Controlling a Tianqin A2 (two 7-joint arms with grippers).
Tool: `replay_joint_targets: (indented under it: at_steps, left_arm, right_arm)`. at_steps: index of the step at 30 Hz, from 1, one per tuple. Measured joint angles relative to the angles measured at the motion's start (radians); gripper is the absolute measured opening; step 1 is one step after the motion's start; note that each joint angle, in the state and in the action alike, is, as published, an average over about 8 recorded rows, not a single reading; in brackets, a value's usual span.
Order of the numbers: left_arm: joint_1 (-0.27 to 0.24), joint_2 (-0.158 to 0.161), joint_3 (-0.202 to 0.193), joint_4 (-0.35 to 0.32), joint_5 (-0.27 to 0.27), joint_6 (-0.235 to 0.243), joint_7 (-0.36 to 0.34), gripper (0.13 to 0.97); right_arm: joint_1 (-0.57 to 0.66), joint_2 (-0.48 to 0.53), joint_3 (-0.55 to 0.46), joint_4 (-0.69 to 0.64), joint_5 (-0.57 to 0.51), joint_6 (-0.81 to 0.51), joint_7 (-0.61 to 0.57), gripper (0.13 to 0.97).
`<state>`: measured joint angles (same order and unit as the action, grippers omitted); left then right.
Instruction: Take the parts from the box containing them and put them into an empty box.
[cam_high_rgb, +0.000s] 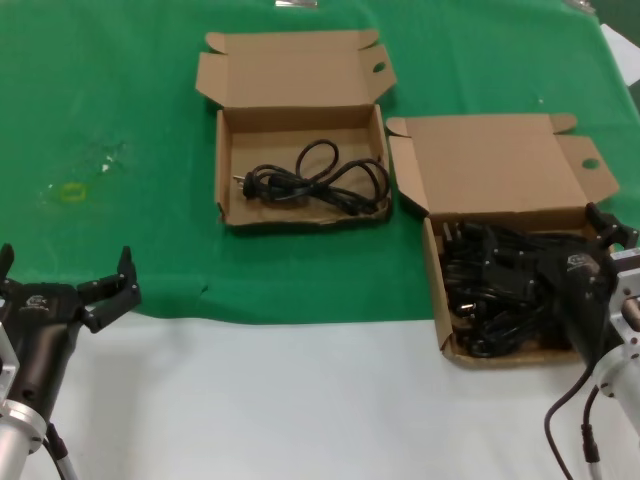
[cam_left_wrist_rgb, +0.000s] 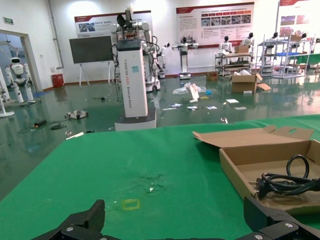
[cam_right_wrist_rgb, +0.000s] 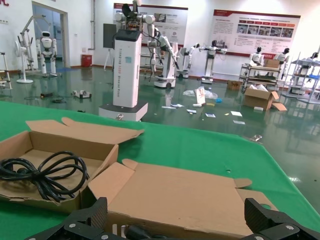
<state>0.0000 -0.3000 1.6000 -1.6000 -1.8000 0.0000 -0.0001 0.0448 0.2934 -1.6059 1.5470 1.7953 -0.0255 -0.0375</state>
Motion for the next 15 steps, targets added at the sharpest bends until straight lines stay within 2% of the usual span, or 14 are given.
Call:
replay_joint_targets:
  at_steps: [15]
  left_arm:
    - [0.000, 0.000, 0.000, 0.000, 0.000, 0.000, 0.000, 0.966]
  right_arm:
    - [0.000, 0.000, 0.000, 0.000, 0.000, 0.000, 0.000, 0.966]
